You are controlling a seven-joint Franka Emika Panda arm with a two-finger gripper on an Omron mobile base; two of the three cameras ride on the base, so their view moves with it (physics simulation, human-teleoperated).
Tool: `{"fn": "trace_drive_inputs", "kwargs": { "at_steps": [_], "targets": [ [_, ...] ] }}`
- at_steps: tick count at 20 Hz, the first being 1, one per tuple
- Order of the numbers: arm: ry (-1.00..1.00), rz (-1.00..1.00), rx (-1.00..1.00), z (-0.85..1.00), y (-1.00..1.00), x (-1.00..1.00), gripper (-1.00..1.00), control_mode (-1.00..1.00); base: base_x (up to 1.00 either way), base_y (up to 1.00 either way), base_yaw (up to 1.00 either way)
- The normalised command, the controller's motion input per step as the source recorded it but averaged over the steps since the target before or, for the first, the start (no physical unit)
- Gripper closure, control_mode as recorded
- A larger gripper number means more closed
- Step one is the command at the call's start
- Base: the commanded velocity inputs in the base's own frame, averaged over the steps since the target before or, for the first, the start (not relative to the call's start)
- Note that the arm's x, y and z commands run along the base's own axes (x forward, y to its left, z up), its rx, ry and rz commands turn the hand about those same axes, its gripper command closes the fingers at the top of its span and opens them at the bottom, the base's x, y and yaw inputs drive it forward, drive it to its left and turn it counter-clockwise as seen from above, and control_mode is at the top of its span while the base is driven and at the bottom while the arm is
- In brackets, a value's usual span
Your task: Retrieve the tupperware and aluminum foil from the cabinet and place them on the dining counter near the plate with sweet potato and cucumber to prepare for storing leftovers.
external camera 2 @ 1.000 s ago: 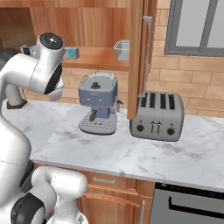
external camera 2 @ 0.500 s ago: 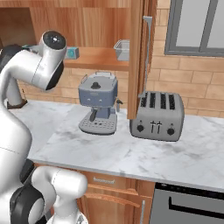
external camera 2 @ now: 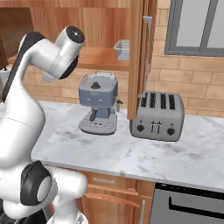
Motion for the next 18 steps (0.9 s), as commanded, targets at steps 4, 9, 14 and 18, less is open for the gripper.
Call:
{"fn": "trace_drive_inputs", "kwargs": {
  "at_steps": [4,9,14,18],
  "targets": [
    [0.17,0.0,0.12,0.07,-0.14,0.4,-1.0,-1.0,0.0,0.0,0.0],
    [0.09,0.0,0.01,0.0,0.0,0.45,-1.0,-1.0,0.0,0.0,0.0],
    [0.11,0.0,0.0,0.0,0.0,0.57,-1.0,-1.0,0.0,0.0,0.0],
    [0.08,0.0,0.02,0.0,-0.09,0.59,-1.0,-1.0,0.0,0.0,0.0]
  ]
}}
